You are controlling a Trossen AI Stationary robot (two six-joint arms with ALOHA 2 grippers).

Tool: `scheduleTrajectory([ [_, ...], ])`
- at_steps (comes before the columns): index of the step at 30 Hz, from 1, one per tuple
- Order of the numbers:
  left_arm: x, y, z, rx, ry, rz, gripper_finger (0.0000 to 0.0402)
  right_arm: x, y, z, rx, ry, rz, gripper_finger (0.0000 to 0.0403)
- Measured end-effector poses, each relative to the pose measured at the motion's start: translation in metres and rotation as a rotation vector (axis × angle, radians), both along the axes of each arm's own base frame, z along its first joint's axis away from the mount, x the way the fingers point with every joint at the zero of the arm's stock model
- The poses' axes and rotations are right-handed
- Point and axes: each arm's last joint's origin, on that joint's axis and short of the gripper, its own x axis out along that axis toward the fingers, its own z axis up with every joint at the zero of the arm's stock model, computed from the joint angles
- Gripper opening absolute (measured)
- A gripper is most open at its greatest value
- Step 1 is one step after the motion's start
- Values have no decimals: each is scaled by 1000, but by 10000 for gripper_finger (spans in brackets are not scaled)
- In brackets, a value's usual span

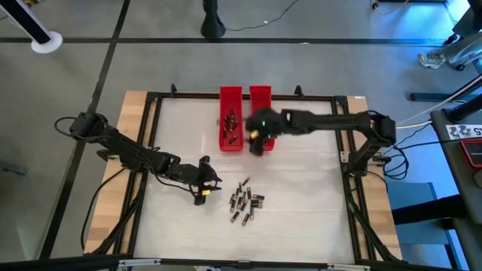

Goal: Sort batteries
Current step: Put the small black battery into the right red bin

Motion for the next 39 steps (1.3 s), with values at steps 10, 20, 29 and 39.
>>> scheduleTrajectory([
  [10, 42, -25, -11, 114, 53, -172, 131, -25, 112, -28, -90, 169, 17, 214],
  [20, 108, -3, -15, 56, 161, 108, 131, -72, 180, -36, -467, 163, -189, 214],
  [29, 121, 9, -41, -1, 237, 210, 131, -107, 189, -4, -480, 2, -319, 214],
  [39, 124, 12, -56, 14, 264, 225, 131, -109, 190, -2, -494, -19, -322, 214],
])
